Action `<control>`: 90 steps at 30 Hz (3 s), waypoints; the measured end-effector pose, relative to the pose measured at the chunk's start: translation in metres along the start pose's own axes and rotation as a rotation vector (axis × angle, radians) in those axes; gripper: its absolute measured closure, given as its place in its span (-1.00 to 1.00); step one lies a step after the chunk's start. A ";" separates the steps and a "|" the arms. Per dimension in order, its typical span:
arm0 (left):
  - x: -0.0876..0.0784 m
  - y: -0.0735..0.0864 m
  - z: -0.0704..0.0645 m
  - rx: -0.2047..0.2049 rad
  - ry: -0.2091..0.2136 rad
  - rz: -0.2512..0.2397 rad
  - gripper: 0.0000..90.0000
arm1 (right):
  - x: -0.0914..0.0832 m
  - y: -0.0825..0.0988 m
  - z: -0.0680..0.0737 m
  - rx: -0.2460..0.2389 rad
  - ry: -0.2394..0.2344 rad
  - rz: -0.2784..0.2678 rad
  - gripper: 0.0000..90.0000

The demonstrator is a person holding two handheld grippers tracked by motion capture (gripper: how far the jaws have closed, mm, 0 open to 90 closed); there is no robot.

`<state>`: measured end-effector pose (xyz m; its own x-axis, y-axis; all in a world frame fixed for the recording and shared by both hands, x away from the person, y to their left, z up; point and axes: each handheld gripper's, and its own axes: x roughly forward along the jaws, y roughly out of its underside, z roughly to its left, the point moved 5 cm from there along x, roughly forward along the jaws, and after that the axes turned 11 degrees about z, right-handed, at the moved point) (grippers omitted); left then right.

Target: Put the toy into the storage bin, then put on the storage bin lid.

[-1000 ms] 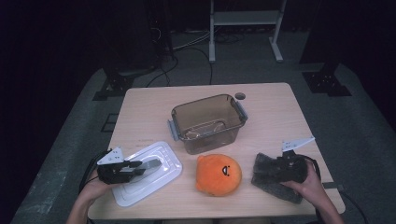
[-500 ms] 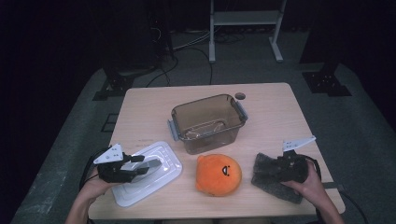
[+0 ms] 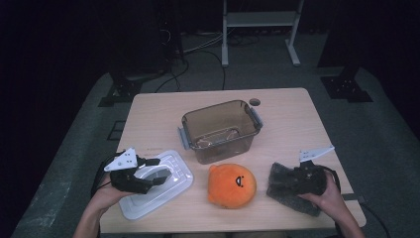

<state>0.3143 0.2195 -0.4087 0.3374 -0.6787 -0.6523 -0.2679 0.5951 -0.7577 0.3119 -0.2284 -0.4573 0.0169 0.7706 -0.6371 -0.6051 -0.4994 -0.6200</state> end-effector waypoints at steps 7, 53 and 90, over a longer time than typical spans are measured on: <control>0.000 -0.019 -0.012 0.039 0.016 -0.027 -0.40 | -0.001 0.000 0.002 -0.002 0.004 -0.003 -0.11; 0.082 -0.105 -0.069 0.222 0.191 -0.053 -0.61 | -0.012 0.006 -0.003 0.014 0.017 -0.037 -0.12; 0.143 -0.100 -0.078 0.206 0.222 -0.052 -0.32 | -0.009 0.012 -0.011 0.054 0.013 -0.044 -0.23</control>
<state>0.3186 0.0293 -0.4283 0.1347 -0.7743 -0.6184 -0.0590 0.6167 -0.7850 0.3130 -0.2462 -0.4640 0.0540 0.7859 -0.6160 -0.6456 -0.4432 -0.6220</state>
